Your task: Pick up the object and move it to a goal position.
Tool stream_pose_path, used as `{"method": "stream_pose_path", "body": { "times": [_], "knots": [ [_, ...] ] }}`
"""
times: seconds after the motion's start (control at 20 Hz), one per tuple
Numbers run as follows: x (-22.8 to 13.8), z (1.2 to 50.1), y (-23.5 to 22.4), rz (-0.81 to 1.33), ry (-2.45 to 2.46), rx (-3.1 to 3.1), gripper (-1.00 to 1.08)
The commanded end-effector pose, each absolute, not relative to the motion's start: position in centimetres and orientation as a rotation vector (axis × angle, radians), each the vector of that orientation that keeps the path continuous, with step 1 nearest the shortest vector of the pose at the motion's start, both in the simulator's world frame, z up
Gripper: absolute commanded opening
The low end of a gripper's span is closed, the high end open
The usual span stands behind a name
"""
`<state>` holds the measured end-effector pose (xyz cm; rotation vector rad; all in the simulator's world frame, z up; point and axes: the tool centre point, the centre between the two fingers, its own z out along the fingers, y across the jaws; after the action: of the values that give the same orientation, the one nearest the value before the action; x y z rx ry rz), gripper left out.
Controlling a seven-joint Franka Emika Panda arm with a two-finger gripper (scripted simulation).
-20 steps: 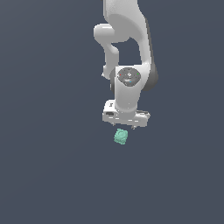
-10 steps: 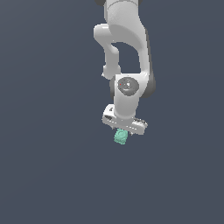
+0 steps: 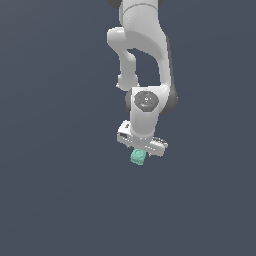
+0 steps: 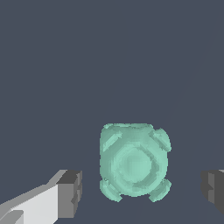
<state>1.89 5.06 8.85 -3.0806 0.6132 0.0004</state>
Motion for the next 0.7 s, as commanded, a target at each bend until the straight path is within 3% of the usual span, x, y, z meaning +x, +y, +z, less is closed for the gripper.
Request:
{"method": "stream_pose_path", "body": {
  "times": [0.0, 0.65],
  "knots": [
    [1.9, 8.4, 5.1, 0.001, 0.614, -3.081, 1.0],
    [1.9, 3.9, 5.0, 0.0, 0.62, -3.08, 1.0]
  ]
}}
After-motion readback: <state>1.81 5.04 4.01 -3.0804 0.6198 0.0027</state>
